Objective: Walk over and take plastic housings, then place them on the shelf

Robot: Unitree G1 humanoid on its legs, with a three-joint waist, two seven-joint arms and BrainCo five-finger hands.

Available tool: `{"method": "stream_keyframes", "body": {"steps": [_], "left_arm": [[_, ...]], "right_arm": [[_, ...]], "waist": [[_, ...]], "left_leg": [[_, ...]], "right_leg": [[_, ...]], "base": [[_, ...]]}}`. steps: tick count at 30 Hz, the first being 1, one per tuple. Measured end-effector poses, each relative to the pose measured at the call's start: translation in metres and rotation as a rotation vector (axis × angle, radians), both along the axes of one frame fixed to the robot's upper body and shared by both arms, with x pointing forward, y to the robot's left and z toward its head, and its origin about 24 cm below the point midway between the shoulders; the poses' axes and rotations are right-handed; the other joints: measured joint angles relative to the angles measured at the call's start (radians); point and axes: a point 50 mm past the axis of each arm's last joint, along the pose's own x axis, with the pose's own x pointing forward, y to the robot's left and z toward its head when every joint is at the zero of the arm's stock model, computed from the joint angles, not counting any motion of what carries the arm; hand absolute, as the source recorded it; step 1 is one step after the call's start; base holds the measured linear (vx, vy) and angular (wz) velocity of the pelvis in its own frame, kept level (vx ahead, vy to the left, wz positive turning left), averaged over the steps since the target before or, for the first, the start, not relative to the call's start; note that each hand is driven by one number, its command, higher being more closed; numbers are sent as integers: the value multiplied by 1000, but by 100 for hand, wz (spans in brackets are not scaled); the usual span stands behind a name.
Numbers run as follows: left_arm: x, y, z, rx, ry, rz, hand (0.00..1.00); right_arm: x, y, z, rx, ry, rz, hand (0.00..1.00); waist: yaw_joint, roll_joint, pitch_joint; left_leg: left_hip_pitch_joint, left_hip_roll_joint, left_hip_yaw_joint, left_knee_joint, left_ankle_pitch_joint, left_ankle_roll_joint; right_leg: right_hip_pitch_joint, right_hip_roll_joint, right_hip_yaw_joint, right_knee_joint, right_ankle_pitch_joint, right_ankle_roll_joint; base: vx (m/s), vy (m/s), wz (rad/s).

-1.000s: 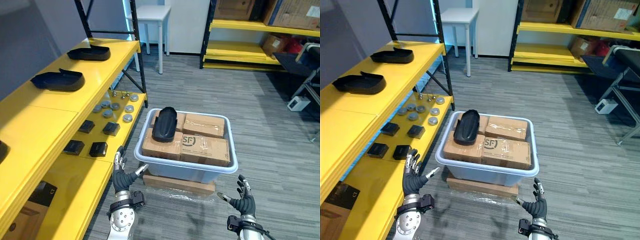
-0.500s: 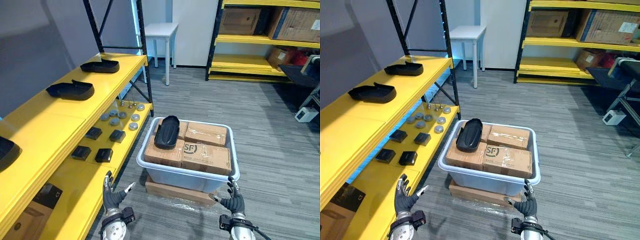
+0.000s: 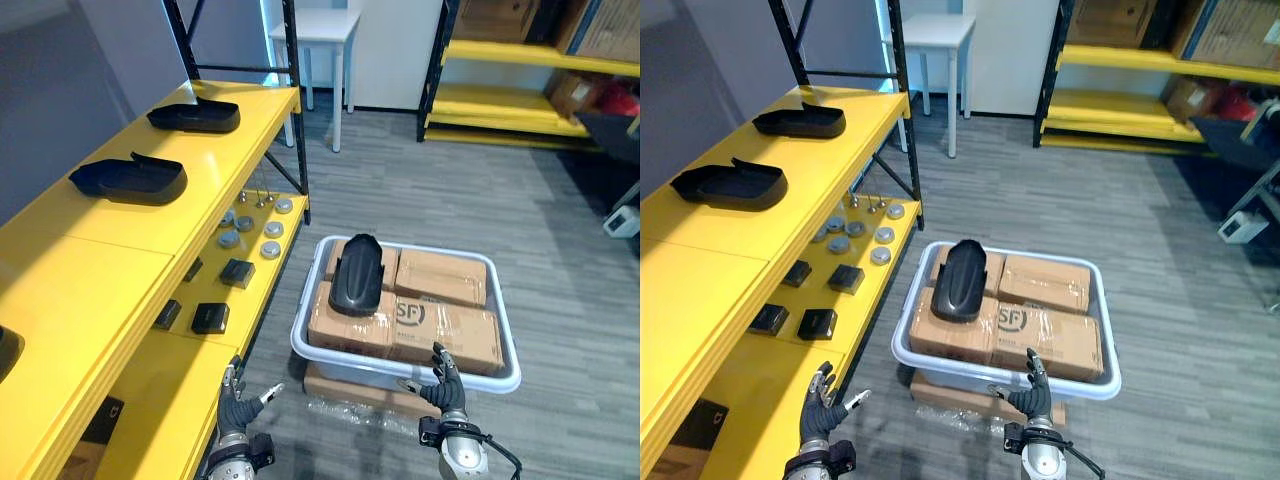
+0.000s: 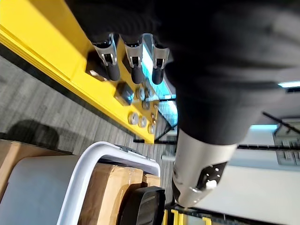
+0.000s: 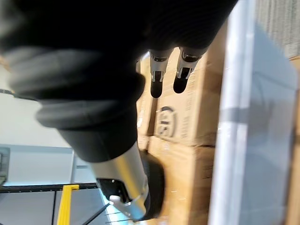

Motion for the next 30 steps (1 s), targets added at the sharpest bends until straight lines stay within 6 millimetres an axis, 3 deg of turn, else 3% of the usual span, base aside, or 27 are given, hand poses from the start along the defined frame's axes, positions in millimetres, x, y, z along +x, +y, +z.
{"method": "stream_keyframes", "body": {"steps": [2, 4, 5, 6, 7, 9, 13, 17, 20, 22, 24, 30], "left_arm": [[-3, 0, -10, 14, 47, -7, 0], [-12, -4, -31, 24, 160, -36, 0], [-15, -5, -36, 28, 187, -46, 0], [-20, -4, -41, 49, 217, -66, 0], [-21, -9, -47, 29, 250, -67, 0], [-26, -17, -50, 13, 264, -79, 0], [-33, -20, -61, 14, 315, -87, 0], [-29, -18, -63, 23, 318, -84, 0], [-21, -16, -61, 30, 293, -64, 0], [-18, -11, -61, 62, 295, -68, 0], [-10, -9, -58, 85, 275, -90, 0], [2, -7, -56, 89, 258, -87, 0]], "right_arm": [[3, 2, 2, 5, -10, 2, 0], [10, 0, 8, 4, -30, -9, 0], [11, -1, 9, 4, -34, -21, 0], [13, -2, 11, 7, -42, -43, 0], [20, -7, 12, -12, -38, -48, 0], [29, -15, 16, -25, -44, -81, 0], [61, -27, 30, -37, -67, -174, 0], [107, -30, 64, -34, -128, -231, 0], [128, -30, 88, -31, -159, -257, 0], [143, -27, 106, 5, -182, -279, 0], [158, -35, 130, -5, -213, -297, 0], [174, -59, 165, -12, -233, -346, 0]], "waist": [[0, 3, 0], [-1, -4, -2], [-2, -11, -3], [-2, -46, 5], [5, -11, 23], [7, 6, 26], [42, 14, 57], [84, 24, 119], [112, 32, 162], [112, 32, 189], [113, 33, 238], [116, 32, 279]], "left_leg": [[14, 21, -28, -17, 0, -1], [14, 43, -57, -9, -2, -13], [14, 39, -63, -3, -9, -25], [24, 11, -69, 11, -34, -59], [27, 39, -81, 22, -46, -69], [13, 69, -73, 19, -42, -76], [-8, 108, -78, -29, -36, -85], [-70, 87, -97, -30, -28, -100], [-90, 74, -102, -21, -26, -100], [-113, 66, -107, -1, -26, -100], [-135, 57, -108, 22, -26, -100], [-213, 47, -115, 73, -37, -101]], "right_leg": [[-34, 44, -20, -103, -10, -3], [-67, 111, 13, -354, 29, -32], [-63, 119, 29, -436, 76, -34], [-61, 98, 57, -517, 257, -69], [-47, 123, 35, -498, 257, -79], [-17, 151, 11, -564, 254, -87], [-13, 190, -18, -644, 287, -113], [-16, 180, -36, -748, 362, -107], [-17, 170, -40, -780, 390, -104], [-33, 165, -40, -780, 397, -103], [-42, 158, -38, -780, 407, -97], [-94, 152, -31, -780, 427, -77]], "base": [[227, -54, 54], [308, -197, 55], [360, -286, 62], [298, -262, 46], [234, -240, 43], [159, -199, 20], [70, -143, 11], [-52, -33, 17], [-55, -18, 10], [-51, -6, 3], [-39, -3, 1], [-42, 7, 0]]}}
